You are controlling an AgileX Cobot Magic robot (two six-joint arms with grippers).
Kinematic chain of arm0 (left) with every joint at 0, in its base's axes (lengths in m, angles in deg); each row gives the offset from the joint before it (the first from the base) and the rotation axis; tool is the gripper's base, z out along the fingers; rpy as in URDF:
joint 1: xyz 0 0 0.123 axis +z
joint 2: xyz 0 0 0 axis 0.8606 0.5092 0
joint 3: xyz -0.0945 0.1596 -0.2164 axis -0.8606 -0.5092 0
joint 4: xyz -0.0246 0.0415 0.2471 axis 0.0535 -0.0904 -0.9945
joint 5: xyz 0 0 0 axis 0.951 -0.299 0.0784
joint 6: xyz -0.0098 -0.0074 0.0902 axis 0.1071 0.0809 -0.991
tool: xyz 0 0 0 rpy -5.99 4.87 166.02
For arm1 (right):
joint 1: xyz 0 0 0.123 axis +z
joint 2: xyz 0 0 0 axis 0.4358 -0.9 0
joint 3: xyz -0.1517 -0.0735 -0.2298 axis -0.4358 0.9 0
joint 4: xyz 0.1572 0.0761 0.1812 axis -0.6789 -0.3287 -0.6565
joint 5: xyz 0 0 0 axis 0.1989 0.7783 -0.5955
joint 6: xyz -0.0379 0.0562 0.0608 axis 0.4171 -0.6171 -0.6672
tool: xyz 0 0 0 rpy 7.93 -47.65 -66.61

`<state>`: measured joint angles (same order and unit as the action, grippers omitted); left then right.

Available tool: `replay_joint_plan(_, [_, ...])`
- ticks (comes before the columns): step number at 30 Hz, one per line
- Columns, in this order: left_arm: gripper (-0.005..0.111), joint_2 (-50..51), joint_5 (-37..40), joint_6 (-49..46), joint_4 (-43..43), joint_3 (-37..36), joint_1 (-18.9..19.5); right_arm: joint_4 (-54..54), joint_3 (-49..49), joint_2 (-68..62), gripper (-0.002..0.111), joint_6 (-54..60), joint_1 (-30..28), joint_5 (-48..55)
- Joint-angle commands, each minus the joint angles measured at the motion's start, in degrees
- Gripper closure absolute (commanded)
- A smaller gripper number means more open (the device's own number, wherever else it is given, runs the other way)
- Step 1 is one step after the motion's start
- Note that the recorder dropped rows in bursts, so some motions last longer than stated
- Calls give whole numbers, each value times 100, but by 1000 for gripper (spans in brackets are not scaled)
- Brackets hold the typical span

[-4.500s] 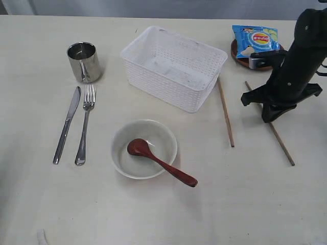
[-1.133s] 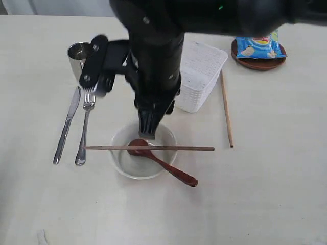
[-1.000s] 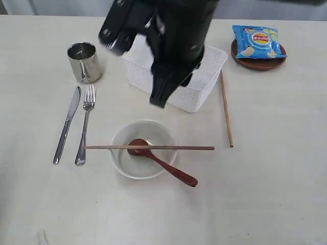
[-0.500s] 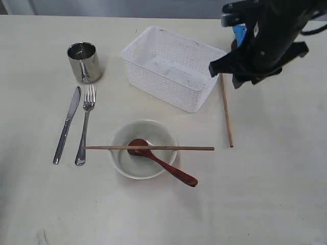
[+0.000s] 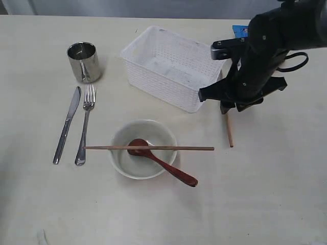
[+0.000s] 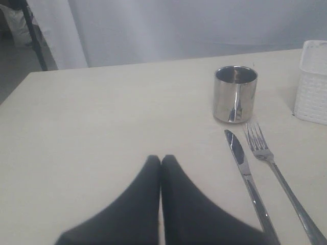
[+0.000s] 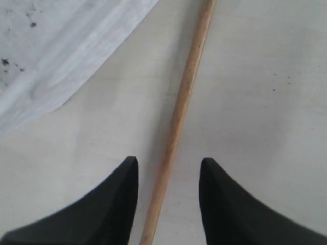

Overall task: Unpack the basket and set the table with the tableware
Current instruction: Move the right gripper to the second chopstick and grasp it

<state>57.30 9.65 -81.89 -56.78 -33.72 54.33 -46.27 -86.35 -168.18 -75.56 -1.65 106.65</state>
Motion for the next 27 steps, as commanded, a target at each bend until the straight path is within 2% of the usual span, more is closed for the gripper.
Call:
replay_joint_plan(1, [107,-11,-3,13,-15,-13,-29,0,17,-179,70,-31,-42,-37])
replay_joint_plan(17, [107,-11,-3,13,-15,-13,-29,0,17,-670,71,-55,-42,-144])
replay_joint_plan(20, [107,-11,-3,13,-15,-13,-29,-88,17,-763,85,19,-42,-144])
replay_joint_plan(21, [107,-11,-3,13,-15,-13,-29,-136,17,-836,100,32,-42,-144])
replay_joint_plan(22, [107,-11,-3,13,-15,-13,-29,-136,17,-858,106,48,-42,-144])
replay_joint_plan(27, [107,-11,-3,13,-15,-13,-29,141,-104,-637,109,166,-280,359])
